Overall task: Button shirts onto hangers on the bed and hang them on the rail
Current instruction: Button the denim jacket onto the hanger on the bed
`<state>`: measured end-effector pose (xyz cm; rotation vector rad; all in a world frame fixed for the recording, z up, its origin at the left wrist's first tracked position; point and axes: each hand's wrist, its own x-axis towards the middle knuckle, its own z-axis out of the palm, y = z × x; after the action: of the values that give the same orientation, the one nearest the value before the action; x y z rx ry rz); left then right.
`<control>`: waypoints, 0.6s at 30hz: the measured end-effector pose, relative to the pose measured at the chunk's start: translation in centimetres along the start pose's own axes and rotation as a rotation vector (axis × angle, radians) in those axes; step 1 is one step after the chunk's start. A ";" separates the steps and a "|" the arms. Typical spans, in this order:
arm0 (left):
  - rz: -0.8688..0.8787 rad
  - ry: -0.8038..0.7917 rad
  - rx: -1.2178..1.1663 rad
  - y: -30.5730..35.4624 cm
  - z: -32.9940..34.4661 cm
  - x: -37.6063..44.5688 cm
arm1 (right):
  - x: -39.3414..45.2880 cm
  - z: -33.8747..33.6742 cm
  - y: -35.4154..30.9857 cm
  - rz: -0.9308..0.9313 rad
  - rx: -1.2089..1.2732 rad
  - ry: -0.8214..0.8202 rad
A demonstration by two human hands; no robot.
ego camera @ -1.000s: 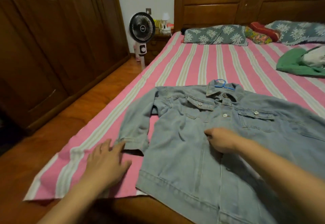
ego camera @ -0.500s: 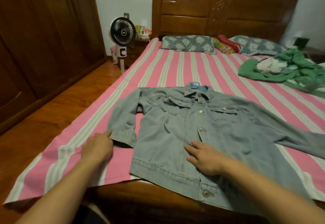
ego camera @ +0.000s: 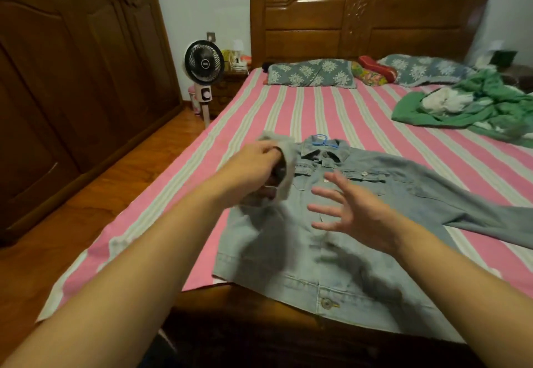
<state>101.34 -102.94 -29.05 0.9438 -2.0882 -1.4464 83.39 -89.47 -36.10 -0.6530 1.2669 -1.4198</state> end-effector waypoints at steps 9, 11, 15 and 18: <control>0.001 -0.082 0.528 -7.8 6.2 0.7 | -1.9 -10.4 2.5 0.368 -0.761 0.451; -0.013 -0.056 0.511 -9.2 7.2 1.6 | -1.3 -12.1 2.5 0.289 -0.954 0.442; 0.172 -0.136 0.471 -9.5 10.3 2.9 | -0.6 -11.8 1.9 0.003 -1.153 0.229; 0.294 -0.323 0.589 -10.5 12.5 3.0 | -0.3 -11.9 3.9 -0.023 -1.381 0.062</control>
<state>93.87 -99.49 -43.54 0.5717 -2.8355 -0.8878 74.14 -84.57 -43.03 -1.4978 2.2220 -0.3714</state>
